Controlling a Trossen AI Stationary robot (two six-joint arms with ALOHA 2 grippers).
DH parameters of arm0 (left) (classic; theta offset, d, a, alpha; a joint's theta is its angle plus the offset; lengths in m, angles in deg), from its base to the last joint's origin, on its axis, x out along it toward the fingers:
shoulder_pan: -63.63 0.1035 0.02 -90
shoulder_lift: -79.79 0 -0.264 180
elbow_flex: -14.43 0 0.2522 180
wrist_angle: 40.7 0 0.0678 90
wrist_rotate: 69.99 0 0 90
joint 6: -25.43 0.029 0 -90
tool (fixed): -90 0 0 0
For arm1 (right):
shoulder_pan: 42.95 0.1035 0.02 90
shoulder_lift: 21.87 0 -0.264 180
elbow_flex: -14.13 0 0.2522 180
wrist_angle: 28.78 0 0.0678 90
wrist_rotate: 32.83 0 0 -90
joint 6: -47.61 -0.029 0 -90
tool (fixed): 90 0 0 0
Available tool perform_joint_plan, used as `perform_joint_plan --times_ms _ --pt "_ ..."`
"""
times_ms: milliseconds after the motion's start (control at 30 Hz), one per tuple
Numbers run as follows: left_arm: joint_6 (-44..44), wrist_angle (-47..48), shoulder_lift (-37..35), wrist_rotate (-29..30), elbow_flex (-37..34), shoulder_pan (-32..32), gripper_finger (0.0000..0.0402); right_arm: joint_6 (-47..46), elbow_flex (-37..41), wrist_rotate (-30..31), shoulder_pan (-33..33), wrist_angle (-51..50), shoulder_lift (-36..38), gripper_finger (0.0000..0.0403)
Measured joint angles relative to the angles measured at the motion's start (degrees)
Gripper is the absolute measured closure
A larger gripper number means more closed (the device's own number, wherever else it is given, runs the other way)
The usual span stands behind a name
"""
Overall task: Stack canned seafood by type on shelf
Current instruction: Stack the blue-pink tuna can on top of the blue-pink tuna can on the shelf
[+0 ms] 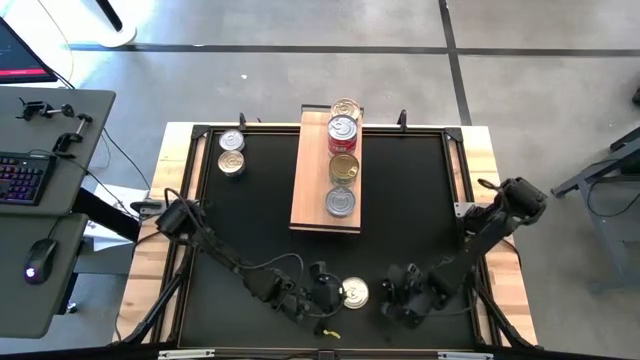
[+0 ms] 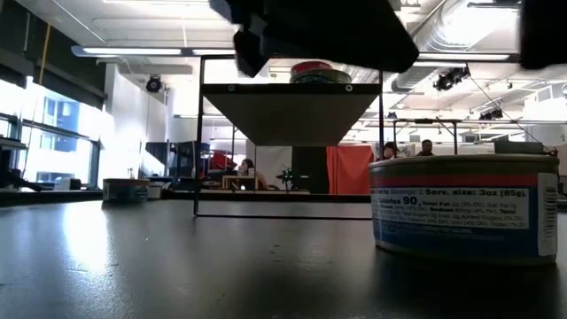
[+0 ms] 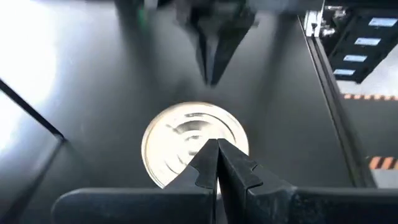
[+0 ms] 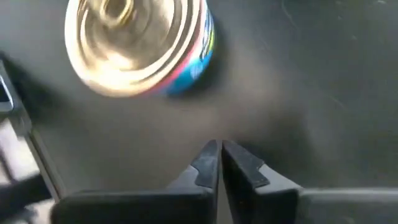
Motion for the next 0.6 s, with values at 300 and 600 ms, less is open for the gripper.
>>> perform_joint_plan --times_ms 300,600 --pt "6.7 2.9 -0.1 -5.1 0.0 3.3 0.0402 4.7 -0.2 -0.6 -4.3 9.0 -3.6 0.0401" --pt "3.4 2.4 3.6 -8.2 0.0 2.4 0.0401 3.2 -0.6 -0.4 -4.5 9.1 -3.9 0.0403"
